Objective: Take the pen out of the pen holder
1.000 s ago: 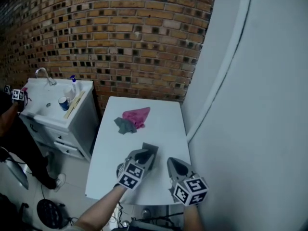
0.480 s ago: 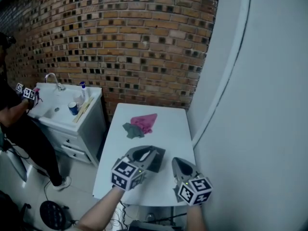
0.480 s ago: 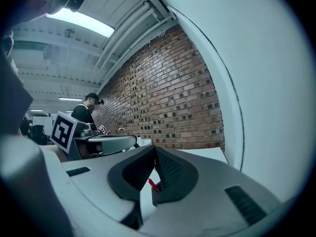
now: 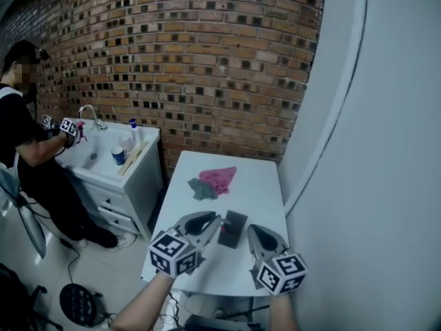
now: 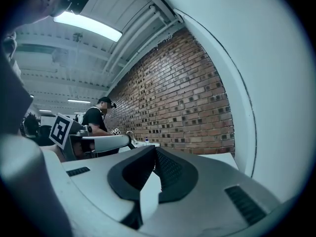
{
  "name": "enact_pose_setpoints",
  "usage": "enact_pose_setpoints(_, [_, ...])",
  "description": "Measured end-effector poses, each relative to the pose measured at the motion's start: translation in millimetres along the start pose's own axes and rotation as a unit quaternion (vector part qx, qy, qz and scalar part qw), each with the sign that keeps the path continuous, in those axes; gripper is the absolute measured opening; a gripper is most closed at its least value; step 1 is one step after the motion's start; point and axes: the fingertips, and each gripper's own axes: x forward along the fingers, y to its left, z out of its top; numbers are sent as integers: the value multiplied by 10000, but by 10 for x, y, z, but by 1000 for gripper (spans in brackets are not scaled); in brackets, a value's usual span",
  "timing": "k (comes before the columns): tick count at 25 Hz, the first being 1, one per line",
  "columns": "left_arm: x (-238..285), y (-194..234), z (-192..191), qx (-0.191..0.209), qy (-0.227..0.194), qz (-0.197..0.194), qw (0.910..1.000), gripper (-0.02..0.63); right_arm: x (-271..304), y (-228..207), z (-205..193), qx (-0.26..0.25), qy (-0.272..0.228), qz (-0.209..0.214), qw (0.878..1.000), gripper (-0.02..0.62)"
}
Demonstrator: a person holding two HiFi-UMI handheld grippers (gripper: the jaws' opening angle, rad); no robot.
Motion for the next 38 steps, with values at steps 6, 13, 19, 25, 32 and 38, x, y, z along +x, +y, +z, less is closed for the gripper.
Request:
enact_pose_setpoints(6, [-89,40,-21,68,28,87,9999,67,35,90,-10,-25,9,124,9999,6])
enact_pose_setpoints(13, [-148,42,10,25,19,130,9999,67,75,163,-13,-110,19,195,9997,5])
enact_pose_setpoints(19, [-158,50,-6,50,39,167,9998,67,90,182,12,-131,-17,225,9997,5])
enact_pose_setpoints(25, [-138,68,-29,55,54,166,9998,67,124,178,10,-129,-84,358,9992,5])
enact_pose_setpoints(32, [-147,65,-19,15,57,162,9999,67,128,196,19,-114,-71,324,9994,5])
enact_pose_setpoints(38, [-138,79,-30,30,18,98,9999,67,122,206,41,-105,-58,277,9995,5])
